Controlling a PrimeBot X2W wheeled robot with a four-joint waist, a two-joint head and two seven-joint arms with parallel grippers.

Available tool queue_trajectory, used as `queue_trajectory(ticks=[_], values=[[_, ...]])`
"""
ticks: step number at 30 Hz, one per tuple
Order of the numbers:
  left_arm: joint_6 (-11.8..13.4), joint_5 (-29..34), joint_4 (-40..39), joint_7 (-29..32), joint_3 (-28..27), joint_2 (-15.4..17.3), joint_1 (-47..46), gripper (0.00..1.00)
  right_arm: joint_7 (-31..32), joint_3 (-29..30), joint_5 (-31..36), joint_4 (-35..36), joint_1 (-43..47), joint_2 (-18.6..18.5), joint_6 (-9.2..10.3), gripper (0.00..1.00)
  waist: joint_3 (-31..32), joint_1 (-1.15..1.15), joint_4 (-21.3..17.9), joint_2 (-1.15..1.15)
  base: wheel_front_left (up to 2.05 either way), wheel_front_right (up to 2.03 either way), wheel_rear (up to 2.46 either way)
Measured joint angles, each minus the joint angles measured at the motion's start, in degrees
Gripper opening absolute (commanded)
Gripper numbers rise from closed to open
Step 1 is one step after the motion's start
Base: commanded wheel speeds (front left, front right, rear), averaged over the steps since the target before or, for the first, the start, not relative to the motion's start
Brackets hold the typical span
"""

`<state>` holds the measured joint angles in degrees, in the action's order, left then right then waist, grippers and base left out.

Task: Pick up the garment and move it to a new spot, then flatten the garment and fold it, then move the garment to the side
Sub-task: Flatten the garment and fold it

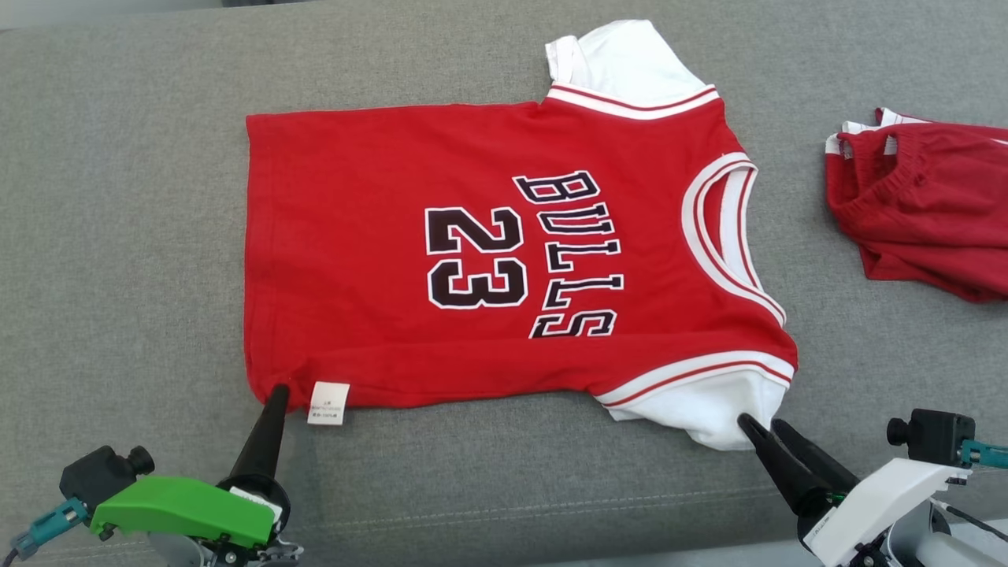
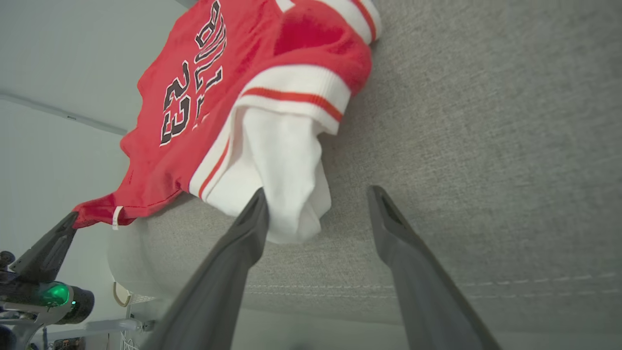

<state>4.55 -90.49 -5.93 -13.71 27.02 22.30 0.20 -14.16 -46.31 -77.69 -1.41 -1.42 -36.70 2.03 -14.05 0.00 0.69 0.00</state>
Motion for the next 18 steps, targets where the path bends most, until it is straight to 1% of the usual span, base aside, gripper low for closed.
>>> queue_trajectory(ticks=[3,10,18], values=[[0.0,0.0,0.0,0.1,0.7,-0.2,0.0,0.0,0.0,-0.2,2.2,0.0,-0.9,0.1,-0.97,1.0,-0.1,0.0,0.4,0.0,0.0,0.0,0.0],[0.0,0.0,0.7,0.1,0.7,-0.6,0.0,0.0,0.0,-1.9,4.5,-0.5,-0.9,1.2,-2.0,1.0,-0.2,0.0,1.8,0.0,0.0,0.0,0.0],[0.0,0.0,1.0,0.0,0.3,-1.1,0.0,0.0,0.0,-3.9,7.3,-2.5,-0.5,2.1,-2.1,1.0,-0.2,0.0,2.5,0.0,0.0,0.0,0.0]])
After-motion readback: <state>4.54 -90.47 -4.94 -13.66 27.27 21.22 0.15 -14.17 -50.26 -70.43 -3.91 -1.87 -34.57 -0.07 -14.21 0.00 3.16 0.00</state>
